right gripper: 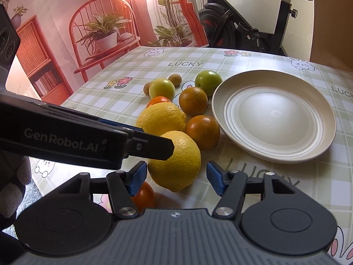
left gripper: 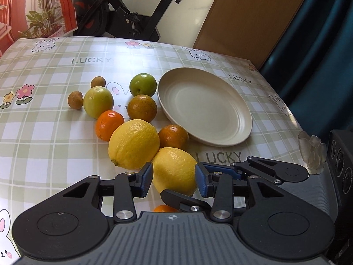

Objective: Organize fruits
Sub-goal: 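Move the left tool down to the lemon and close its fingers on it, then carry the lemon with the left tool onto the plate and open, then lower the left tool to the small orange and close its fingers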

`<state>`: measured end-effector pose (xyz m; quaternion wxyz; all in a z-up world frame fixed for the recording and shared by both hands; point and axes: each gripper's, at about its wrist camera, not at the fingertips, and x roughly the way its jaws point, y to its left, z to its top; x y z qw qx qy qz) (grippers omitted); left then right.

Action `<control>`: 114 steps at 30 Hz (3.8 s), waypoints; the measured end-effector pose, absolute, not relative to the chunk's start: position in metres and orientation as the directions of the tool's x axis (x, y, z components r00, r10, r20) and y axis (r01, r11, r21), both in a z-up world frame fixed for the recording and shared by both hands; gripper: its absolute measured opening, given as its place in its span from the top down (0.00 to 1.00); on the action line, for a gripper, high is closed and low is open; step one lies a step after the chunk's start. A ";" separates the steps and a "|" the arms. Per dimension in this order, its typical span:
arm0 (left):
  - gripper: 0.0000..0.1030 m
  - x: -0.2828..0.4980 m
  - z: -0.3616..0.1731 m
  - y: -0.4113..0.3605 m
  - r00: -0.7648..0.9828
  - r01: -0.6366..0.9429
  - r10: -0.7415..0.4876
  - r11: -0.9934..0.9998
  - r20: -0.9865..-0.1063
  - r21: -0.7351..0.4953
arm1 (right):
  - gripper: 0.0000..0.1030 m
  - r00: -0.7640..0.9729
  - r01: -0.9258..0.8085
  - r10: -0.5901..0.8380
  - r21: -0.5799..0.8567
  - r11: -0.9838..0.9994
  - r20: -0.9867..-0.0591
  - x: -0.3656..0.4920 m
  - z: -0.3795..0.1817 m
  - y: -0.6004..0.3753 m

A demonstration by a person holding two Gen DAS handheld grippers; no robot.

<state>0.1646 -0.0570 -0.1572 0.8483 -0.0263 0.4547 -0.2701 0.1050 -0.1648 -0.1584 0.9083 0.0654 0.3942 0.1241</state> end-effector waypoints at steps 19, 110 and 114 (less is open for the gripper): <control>0.50 0.168 -0.162 -0.073 0.408 0.456 -0.479 0.845 -0.777 -0.281 | 0.44 0.634 -0.139 0.311 0.291 0.946 -0.708 0.110 -0.166 -0.175; 0.46 0.249 -0.098 -0.097 0.595 0.484 -0.459 0.860 -0.660 -0.162 | 0.38 0.744 -0.045 0.120 0.130 0.990 -0.657 0.183 -0.129 -0.230; 0.46 0.234 -0.091 -0.086 0.633 0.459 -0.423 0.880 -0.649 -0.126 | 0.38 0.759 -0.061 0.125 0.121 0.991 -0.639 0.174 -0.120 -0.223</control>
